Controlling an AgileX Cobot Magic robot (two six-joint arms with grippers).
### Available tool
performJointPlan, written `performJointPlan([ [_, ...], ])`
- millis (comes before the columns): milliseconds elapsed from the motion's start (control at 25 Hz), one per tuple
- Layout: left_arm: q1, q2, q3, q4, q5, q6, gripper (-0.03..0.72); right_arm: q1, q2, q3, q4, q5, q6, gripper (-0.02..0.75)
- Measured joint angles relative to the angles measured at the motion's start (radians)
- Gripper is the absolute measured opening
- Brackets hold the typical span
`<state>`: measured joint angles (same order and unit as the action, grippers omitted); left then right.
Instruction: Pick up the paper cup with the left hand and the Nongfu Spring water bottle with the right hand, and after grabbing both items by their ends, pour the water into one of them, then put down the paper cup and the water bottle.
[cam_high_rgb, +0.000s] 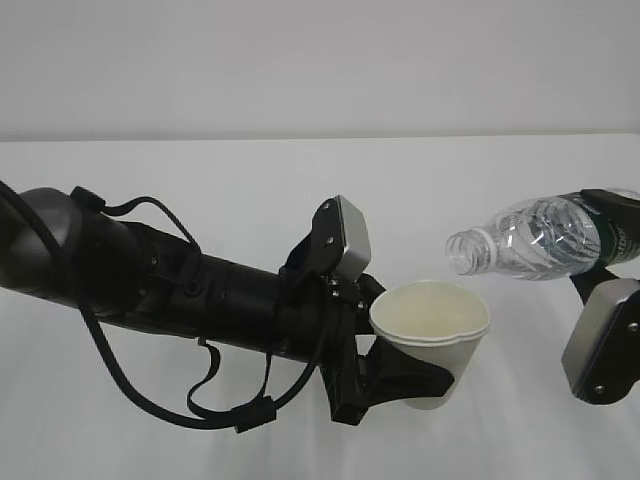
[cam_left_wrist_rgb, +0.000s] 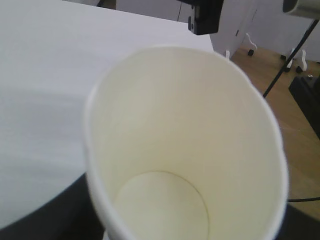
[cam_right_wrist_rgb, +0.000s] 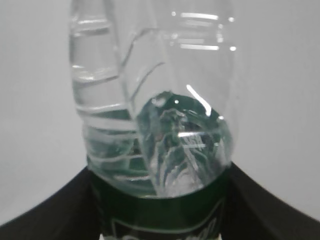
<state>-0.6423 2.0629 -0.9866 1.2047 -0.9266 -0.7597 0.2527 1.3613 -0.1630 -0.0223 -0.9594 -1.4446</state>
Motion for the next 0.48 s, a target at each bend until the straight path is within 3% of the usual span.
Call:
performJointPlan([
  [480,0.0,0.0,0.0,0.0,-0.002,-0.005,0.454,0.0,0.0,0.0,-0.012,0.0,-0.004,0.456],
])
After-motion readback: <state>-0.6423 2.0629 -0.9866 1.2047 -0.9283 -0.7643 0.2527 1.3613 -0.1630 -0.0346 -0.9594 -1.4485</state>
